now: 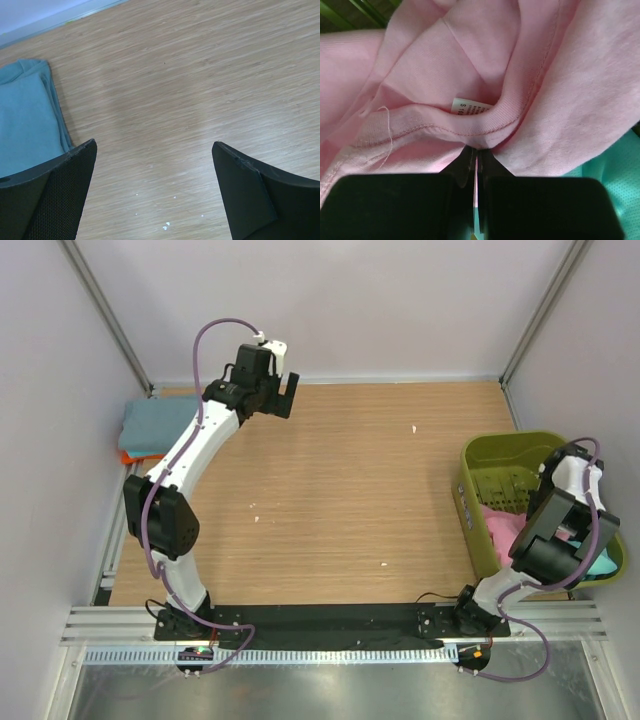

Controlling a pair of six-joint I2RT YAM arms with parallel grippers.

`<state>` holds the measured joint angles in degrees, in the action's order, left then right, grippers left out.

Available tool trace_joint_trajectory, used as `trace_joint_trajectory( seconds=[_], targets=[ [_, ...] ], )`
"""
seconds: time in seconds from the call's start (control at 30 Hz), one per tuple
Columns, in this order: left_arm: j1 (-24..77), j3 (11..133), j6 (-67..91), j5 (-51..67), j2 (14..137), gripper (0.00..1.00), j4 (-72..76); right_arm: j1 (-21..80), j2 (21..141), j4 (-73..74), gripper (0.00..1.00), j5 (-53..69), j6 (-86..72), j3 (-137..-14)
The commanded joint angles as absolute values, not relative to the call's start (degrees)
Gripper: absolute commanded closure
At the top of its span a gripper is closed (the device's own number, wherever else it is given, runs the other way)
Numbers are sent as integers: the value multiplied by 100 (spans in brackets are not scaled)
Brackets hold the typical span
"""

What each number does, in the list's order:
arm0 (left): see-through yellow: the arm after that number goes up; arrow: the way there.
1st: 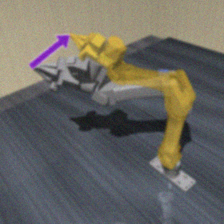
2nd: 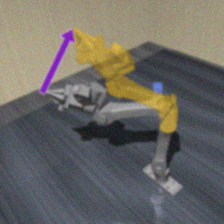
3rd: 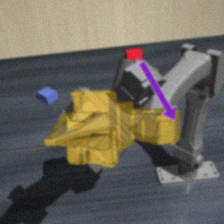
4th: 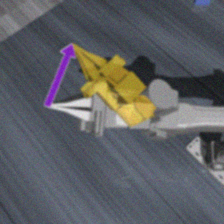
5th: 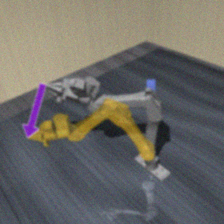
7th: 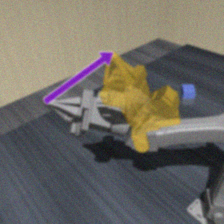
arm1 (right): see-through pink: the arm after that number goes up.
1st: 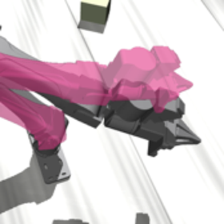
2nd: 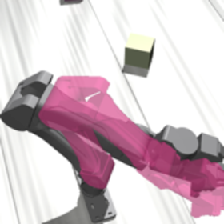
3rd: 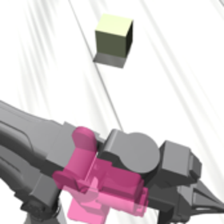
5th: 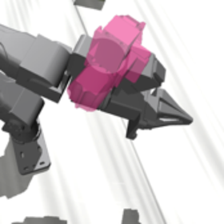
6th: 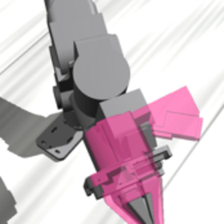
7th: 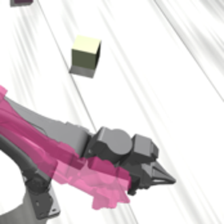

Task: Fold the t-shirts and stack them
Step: Grab the tshirt from the pile, then move the tshirt to the center of the board

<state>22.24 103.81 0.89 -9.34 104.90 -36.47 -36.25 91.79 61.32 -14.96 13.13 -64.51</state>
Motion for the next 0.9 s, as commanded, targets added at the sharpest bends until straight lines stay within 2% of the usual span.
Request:
trace_joint_trajectory(
  seconds=[0.0,0.13,0.37,0.43,0.63,0.87],
  targets=[
    [2215,10494,246,-844,10433,3,-3437,-3665,8992,6117,99,-1460,1301,-6802],
    [2224,10529,299,-774,10415,3,-3436,-3560,8798,6345,99,-1161,1274,-7905],
    [2294,10073,396,-659,10179,3,-3314,-2611,8605,6583,99,-932,1608,-9974],
    [2364,9933,334,-931,10073,3,-3322,-2199,8552,6583,98,-905,1678,-10412],
    [2338,9677,-113,-2345,9765,3,-3138,-970,8297,5986,99,-765,1915,-10881],
    [1741,9449,-651,-2487,9607,3,-3418,-64,8218,4932,99,-238,2153,-11407]
  ],
)
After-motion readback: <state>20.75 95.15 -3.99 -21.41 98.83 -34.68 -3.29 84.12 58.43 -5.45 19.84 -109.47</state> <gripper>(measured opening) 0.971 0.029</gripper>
